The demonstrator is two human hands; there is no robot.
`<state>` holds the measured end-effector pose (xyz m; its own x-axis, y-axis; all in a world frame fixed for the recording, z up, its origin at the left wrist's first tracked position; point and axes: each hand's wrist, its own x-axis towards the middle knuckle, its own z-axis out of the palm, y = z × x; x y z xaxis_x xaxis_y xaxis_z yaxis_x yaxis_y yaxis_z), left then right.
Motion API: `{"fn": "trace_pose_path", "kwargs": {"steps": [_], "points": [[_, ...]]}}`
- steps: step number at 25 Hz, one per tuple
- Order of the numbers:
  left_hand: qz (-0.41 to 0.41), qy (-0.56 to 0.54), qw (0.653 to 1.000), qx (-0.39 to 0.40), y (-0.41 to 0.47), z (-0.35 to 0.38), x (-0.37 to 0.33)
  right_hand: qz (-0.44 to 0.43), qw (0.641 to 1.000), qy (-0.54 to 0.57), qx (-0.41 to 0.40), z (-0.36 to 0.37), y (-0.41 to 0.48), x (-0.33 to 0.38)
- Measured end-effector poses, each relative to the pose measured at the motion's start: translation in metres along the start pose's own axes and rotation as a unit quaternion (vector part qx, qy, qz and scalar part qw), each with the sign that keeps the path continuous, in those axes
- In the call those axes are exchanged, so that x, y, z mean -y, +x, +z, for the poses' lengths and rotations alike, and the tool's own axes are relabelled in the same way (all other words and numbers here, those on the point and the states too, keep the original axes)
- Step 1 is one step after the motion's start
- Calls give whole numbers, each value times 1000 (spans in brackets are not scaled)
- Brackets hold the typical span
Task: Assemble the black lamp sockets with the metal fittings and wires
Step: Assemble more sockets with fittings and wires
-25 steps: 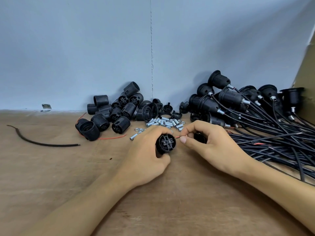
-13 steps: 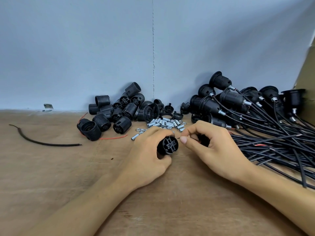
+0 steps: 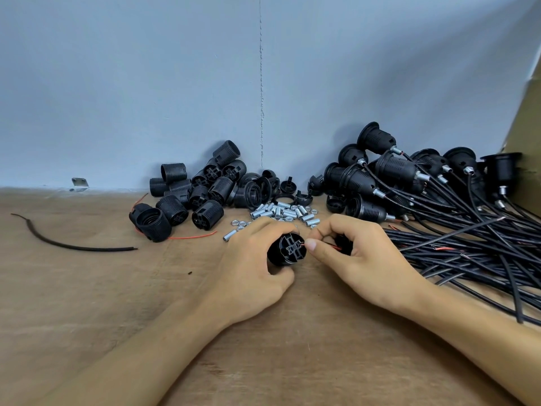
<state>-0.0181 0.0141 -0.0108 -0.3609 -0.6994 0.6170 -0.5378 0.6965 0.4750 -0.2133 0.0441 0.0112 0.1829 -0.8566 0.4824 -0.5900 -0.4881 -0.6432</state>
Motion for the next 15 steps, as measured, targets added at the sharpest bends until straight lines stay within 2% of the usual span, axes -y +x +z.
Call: {"fn": "trace_pose_path", "kwargs": {"steps": [5, 9, 15], "points": [[-6, -1, 1000, -9, 0, 1, 1, -52, 995, -74, -44, 1, -1, -1], [1, 13, 1000, -6, 0, 2, 2, -111, 984, -135, -39, 0, -2, -2], [15, 18, 1000, -1, 1, 1, 3, -105, 985, -132, -37, 2, -4, -1]]}}
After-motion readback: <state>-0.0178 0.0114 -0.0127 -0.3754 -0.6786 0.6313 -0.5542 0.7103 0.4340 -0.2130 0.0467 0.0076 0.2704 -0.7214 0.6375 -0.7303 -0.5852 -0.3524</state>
